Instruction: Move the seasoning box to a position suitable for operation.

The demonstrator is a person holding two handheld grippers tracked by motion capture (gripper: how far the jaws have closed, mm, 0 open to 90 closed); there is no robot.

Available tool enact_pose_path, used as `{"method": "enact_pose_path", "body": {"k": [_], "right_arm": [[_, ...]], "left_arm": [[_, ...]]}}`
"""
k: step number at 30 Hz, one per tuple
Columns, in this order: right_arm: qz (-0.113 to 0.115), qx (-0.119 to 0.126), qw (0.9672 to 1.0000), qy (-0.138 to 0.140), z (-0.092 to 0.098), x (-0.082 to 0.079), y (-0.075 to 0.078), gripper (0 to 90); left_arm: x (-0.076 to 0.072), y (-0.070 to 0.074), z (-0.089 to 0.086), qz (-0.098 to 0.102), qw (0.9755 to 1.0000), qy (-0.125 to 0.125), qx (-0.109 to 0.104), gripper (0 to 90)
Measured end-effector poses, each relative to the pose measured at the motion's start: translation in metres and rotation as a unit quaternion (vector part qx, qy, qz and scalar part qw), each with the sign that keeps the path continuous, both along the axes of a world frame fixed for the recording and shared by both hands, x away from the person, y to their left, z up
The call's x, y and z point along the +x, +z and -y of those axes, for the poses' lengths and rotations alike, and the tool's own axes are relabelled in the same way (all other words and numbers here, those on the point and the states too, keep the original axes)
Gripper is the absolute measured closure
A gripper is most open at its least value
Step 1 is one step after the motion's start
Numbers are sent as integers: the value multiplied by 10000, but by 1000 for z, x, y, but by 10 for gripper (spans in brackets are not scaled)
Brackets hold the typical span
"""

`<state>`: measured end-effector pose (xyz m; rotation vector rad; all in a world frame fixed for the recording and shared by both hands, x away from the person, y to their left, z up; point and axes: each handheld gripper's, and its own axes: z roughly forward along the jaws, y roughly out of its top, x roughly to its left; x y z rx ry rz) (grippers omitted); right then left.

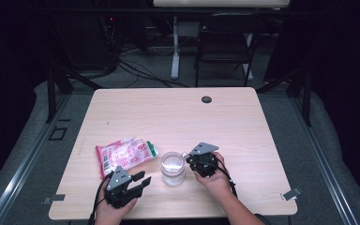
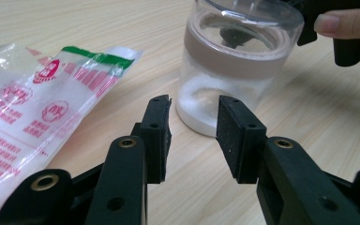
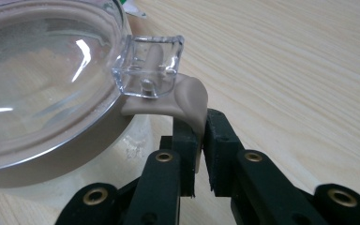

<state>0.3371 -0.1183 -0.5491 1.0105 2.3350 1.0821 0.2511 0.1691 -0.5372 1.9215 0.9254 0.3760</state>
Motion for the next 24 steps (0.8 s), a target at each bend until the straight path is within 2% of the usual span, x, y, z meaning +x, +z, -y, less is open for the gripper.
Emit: {"method": "enact_pose_path", "body": {"k": [6, 8, 10, 11, 13, 15, 16, 18, 22, 24], "right_arm": [[31, -96, 9994, -331, 9, -14, 1, 855], [40, -90, 9989, -459, 11, -20, 1, 853], [60, -141, 9983, -563, 13, -26, 2, 851], [75, -148, 9980, -613, 14, -29, 2, 851], [61, -148, 9976, -669, 16, -31, 2, 851], [41, -137, 9974, -705, 18, -34, 2, 851], [39, -118, 9972, -741, 18, -36, 2, 851], [49, -118, 9972, -743, 18, -39, 2, 851], [41, -166, 9971, -735, 18, -44, 2, 847], [19, -85, 9973, -726, 19, -45, 2, 839]], "left_arm": [[9, 3, 5, -8, 9998, -178, -108, 683], [13, 4, 9, -66, 9996, -266, -113, 692], [14, 2, 16, -194, 9985, -407, -311, 694], [14, 2, 19, -223, 9979, -498, -337, 690], [11, 2, 29, -188, 9968, -730, -279, 666], [8, 1, 41, -78, 9960, -883, -137, 597], [7, 0, 46, 17, 9957, -929, -20, 565], [5, -2, 54, 186, 9947, -1011, 63, 508], [6, -2, 59, 176, 9937, -1099, 101, 442], [8, 0, 57, 144, 9937, -1113, 68, 440]]}}
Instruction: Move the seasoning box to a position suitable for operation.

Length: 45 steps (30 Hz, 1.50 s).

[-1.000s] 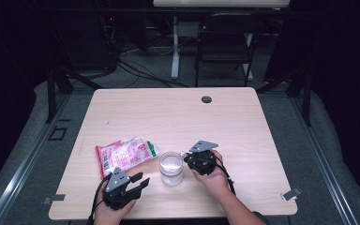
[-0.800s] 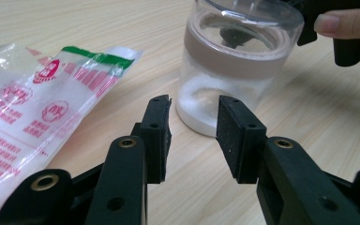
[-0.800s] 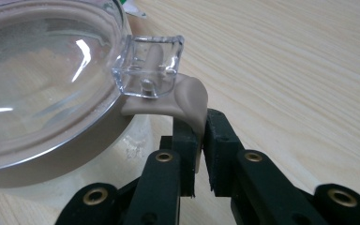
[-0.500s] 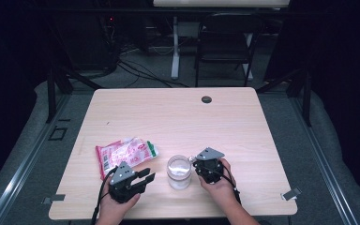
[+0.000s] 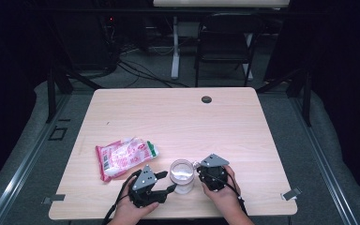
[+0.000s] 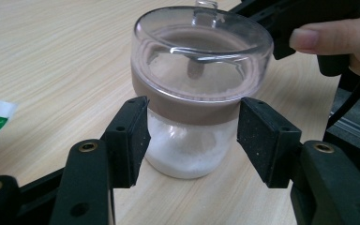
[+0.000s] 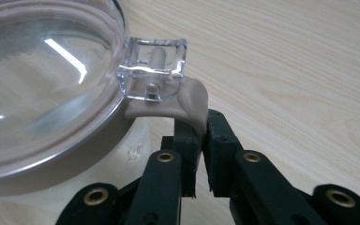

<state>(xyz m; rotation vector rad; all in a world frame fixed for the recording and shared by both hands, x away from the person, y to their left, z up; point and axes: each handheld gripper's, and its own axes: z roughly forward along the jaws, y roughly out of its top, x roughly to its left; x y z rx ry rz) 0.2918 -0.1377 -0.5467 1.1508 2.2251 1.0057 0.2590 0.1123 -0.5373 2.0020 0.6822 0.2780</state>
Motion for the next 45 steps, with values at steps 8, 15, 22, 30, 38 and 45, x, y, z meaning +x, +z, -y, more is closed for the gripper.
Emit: {"method": "enact_pose_path", "body": {"k": [8, 15, 22, 30, 38, 45], "right_arm": [[12, 76, 9998, 165, 0, -8, 5, 791], [-63, 187, 9992, 351, 2, -11, 13, 716], [-37, 315, 9985, 456, 13, -19, 30, 687], [78, 819, 9966, 29, 32, -20, 44, 751], [6, 1077, 9942, 31, 20, -15, 46, 804], [56, 1170, 9931, 49, 10, -8, 47, 813]], "left_arm": [[9, 5, -16, -146, 9996, 214, -132, 490], [11, 7, -20, -123, 9993, 341, -96, 542], [15, 12, -23, -218, 9990, 313, -220, 599], [20, 12, -26, -263, 9985, 407, -251, 711], [22, 11, -28, -408, 9982, 411, -167, 894], [19, 9, -25, -386, 9987, 335, 12, 900]]}}
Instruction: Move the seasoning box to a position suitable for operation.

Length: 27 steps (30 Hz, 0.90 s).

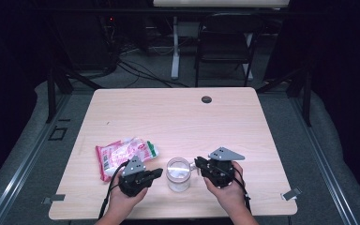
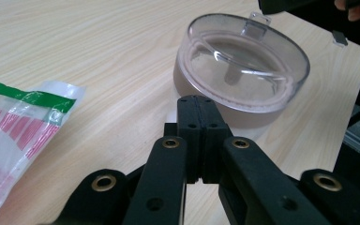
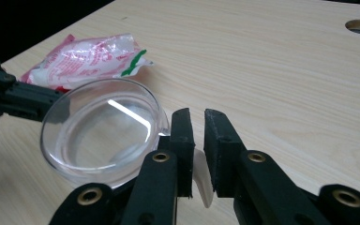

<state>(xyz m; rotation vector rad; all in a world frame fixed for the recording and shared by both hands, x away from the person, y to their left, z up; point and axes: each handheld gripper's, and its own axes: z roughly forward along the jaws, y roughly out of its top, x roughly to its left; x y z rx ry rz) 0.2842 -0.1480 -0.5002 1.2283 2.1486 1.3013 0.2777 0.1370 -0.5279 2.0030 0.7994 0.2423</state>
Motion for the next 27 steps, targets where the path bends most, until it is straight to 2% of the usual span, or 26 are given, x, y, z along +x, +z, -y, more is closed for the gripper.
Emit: {"method": "enact_pose_path", "body": {"k": [2, 4, 6, 13, 24, 27], "right_arm": [[10, 103, 9999, 6, 0, 0, 1, 813], [-7, 94, 9999, 55, -2, 1, 1, 814], [-49, -24, 9999, 111, -4, 1, 0, 816], [-37, -8, 9999, 121, -5, 1, -1, 811], [-166, 206, 9996, 128, -1, 3, -2, 851], [-189, 293, 9993, 107, -1, 3, -3, 853]], "left_arm": [[-1, -1, 1, 13, 10000, -34, 41, 900], [-2, -1, 1, 24, 9999, -85, 70, 900], [-2, -2, 2, 12, 9999, -129, 84, 900], [-4, -4, 3, -6, 9996, -205, 187, 900], [-6, -2, 8, -5, 9992, -349, 173, 900], [-7, -1, 8, -32, 9993, -372, 69, 900]]}}
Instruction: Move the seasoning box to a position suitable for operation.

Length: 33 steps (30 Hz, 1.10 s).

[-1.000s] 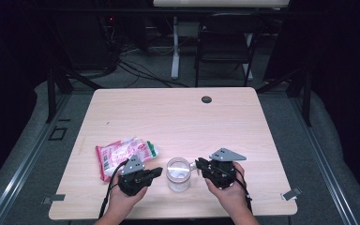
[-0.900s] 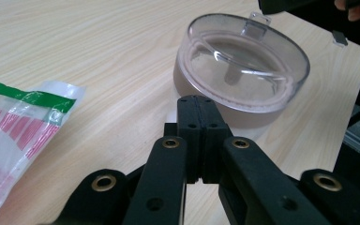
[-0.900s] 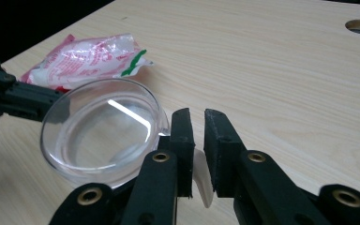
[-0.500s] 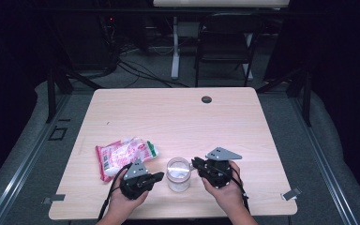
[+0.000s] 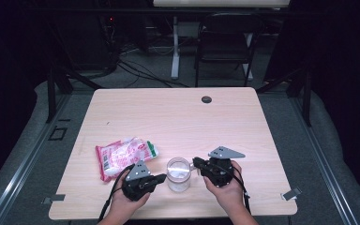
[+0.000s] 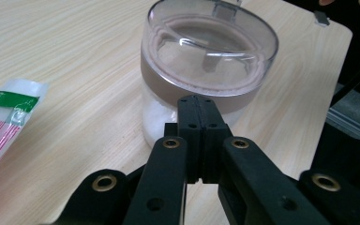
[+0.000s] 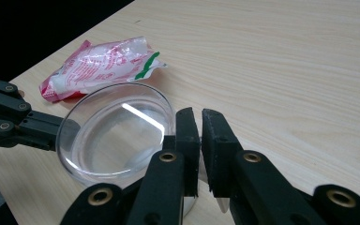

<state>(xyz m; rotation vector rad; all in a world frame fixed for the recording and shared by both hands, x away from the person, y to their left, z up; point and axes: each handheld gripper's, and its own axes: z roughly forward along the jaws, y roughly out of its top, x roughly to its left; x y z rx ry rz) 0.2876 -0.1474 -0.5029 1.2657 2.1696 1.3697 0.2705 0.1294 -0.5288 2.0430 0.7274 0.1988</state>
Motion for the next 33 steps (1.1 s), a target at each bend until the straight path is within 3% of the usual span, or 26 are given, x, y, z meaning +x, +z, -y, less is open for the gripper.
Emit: {"method": "enact_pose_path", "body": {"k": [9, 13, 18, 23, 27, 33], "right_arm": [[38, -56, 10000, -29, 0, -1, 0, 853], [85, -142, 9999, -12, 1, -4, 1, 811], [222, -369, 9985, 346, 1, -15, 4, 696], [602, -747, 9926, 747, -3, -30, 8, 584], [858, -1051, 9853, 1038, -10, -38, 7, 514], [1046, -1369, 9782, 1161, -20, -42, 0, 446]], "left_arm": [[-2, 4, 2, 97, 9999, -104, -62, 900], [-1, 6, 4, 93, 9998, -119, -130, 900], [0, 10, 6, 145, 9996, -166, -164, 900], [2, 12, 8, 186, 9992, -162, -316, 900], [3, 14, 8, 220, 9991, -135, -343, 873], [2, 16, 11, 312, 9990, -117, -282, 821]]}}
